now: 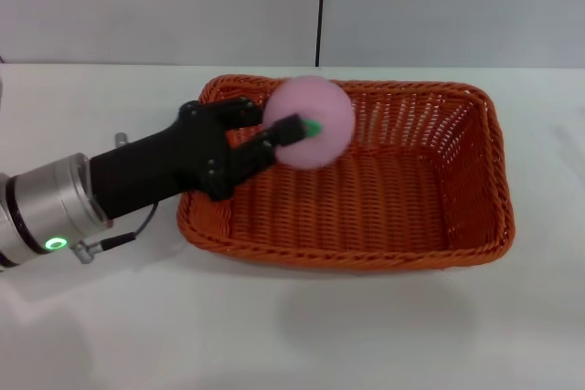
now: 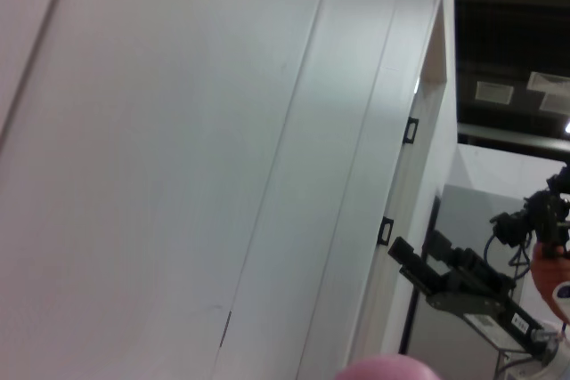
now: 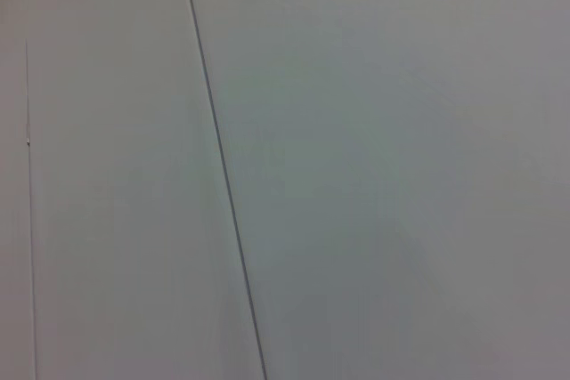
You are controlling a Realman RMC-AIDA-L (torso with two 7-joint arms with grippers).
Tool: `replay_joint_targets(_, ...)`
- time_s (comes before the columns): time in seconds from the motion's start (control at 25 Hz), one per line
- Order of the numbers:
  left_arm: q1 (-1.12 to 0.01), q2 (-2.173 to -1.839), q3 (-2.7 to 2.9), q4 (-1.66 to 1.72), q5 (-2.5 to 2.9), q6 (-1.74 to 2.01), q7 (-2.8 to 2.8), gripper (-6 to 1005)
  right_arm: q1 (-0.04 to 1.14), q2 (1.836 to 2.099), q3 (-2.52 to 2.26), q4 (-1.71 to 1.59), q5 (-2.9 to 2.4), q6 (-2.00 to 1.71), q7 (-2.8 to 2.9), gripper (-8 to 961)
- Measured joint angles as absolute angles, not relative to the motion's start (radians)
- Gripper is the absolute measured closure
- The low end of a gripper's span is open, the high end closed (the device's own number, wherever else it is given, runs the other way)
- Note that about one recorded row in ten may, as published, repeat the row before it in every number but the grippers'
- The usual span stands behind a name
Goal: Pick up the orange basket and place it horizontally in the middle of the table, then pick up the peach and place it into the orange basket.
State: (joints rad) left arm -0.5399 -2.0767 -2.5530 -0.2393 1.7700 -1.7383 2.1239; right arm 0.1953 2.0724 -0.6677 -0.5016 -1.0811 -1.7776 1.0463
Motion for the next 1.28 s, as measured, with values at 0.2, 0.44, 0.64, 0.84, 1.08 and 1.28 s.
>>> replay_joint_targets(0.2,-0.532,-2.076,-2.546,-0.232,1.77,-1.73,2.151,648,0.182,2.072,-0.666,-0.5,-1.081,-1.794,1.048,360)
replay_joint_targets(0.44,-0.502,-2.073,-2.554,-0.234,1.77,-1.724,2.153,409,0.162,2.072,-0.666,-0.5,-1.081,-1.805,1.049,360)
replay_joint_targets(0.64,-0.481,-2.07,-2.551,-0.235,1.77,-1.738,2.154,241,0.146,2.072,-0.654,-0.5,-1.081,-1.828,1.047,360)
replay_joint_targets(0.84,-0.377,-2.065,-2.643,-0.254,1.734,-1.764,2.21,153,0.12,2.073,-0.616,-0.494,-1.083,-1.847,1.039,360)
replay_joint_targets(1.08,-0.203,-2.063,-2.8,-0.274,1.559,-1.785,2.308,153,0.107,2.074,-0.52,-0.381,-1.083,-1.855,0.932,360)
replay_joint_targets(1.28,-0.14,-2.062,-2.814,-0.273,1.47,-1.786,2.344,153,0.133,2.076,-0.459,-0.272,-1.081,-1.861,0.829,360)
